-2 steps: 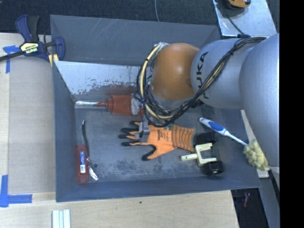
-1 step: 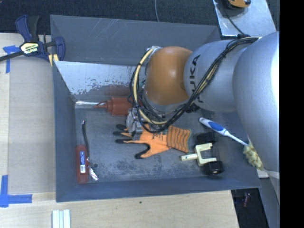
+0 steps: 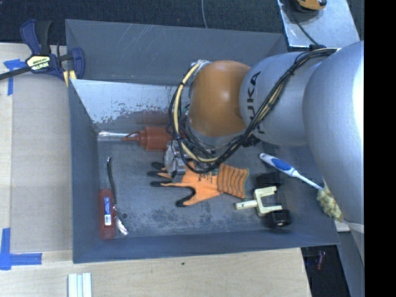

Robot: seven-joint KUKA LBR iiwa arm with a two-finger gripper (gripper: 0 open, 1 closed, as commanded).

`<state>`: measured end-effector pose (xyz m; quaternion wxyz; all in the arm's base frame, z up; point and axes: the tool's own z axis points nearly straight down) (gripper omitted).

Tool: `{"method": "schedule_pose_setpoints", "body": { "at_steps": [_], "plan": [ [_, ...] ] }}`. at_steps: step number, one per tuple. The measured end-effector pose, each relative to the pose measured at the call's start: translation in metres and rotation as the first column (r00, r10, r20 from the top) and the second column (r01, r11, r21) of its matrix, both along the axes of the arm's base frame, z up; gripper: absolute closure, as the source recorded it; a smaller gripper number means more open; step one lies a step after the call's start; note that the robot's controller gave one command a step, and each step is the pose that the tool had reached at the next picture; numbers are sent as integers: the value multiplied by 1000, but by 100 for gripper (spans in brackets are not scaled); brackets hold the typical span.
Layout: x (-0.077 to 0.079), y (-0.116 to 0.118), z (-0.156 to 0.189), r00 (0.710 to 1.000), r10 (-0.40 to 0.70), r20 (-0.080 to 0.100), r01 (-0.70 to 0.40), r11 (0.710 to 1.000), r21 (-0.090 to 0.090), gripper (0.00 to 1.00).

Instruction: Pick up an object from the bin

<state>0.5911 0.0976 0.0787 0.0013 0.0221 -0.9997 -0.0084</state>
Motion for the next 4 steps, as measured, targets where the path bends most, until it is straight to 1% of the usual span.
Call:
{"method": "schedule_pose_setpoints", "body": {
  "at_steps": [1,2,3,4],
  "plan": [
    [-2,-1,39,1000,-1,-4,1,1000,-1,100],
    [1,-1,78,1000,-1,6,1,1000,-1,100],
    [2,-1,95,1000,-1,11,1,1000,0,100],
    [3,-1,102,1000,-2,16,2,1000,1,100]
  ]
}}
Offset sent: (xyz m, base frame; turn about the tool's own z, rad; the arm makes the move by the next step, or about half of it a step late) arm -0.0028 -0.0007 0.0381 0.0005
